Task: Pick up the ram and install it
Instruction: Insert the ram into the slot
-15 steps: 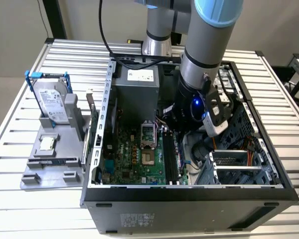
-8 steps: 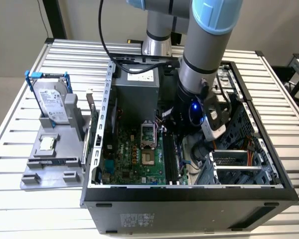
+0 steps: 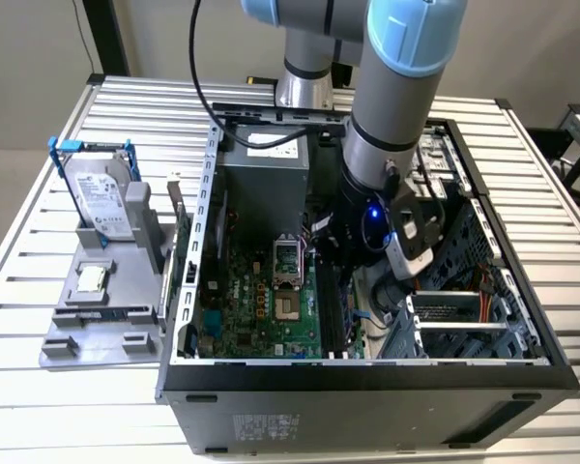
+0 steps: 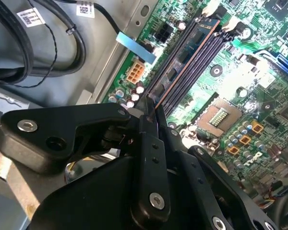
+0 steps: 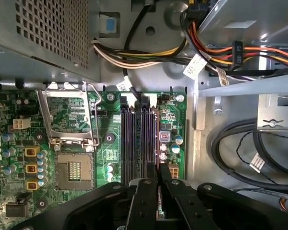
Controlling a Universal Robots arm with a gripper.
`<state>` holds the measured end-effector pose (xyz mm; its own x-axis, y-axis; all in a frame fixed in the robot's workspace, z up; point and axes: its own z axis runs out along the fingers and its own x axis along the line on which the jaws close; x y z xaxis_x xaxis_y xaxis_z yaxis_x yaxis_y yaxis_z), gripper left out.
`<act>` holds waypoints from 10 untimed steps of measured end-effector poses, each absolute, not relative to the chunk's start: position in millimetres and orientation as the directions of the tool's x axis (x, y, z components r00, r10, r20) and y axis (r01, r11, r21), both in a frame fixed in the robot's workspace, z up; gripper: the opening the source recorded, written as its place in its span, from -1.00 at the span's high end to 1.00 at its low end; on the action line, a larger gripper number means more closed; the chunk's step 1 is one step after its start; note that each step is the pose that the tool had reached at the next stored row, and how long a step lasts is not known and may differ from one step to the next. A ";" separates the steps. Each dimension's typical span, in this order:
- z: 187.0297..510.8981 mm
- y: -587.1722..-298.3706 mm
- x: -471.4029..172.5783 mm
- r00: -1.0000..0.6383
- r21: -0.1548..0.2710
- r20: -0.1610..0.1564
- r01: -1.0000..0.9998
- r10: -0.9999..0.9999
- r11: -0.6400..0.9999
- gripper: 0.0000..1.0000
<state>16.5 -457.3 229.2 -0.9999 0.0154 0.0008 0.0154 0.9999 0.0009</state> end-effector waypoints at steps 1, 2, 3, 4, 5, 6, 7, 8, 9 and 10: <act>228.3 -457.3 16.6 -1.000 0.001 0.001 0.016 0.016 1.000 1.00; 227.2 -457.3 16.5 -1.000 0.001 0.001 0.016 0.016 1.000 1.00; 225.9 -457.4 16.5 -1.000 0.001 0.001 0.016 0.016 1.000 1.00; 224.6 -457.4 16.5 -1.000 0.001 0.001 0.016 0.016 1.000 1.00; 223.7 -457.4 16.5 -1.000 0.001 0.001 0.016 0.016 1.000 1.00; 223.2 -457.5 16.5 -1.000 0.001 0.001 0.016 0.016 1.000 1.00; 223.1 -457.6 16.4 -1.000 0.001 0.001 0.016 0.016 1.000 1.00; 222.9 -457.5 16.2 -1.000 0.001 0.001 0.016 0.016 1.000 1.00; 222.8 -457.5 16.0 -1.000 0.001 0.001 0.016 0.016 1.000 1.00; 222.6 -457.5 15.9 -1.000 0.001 0.001 0.016 0.016 1.000 1.00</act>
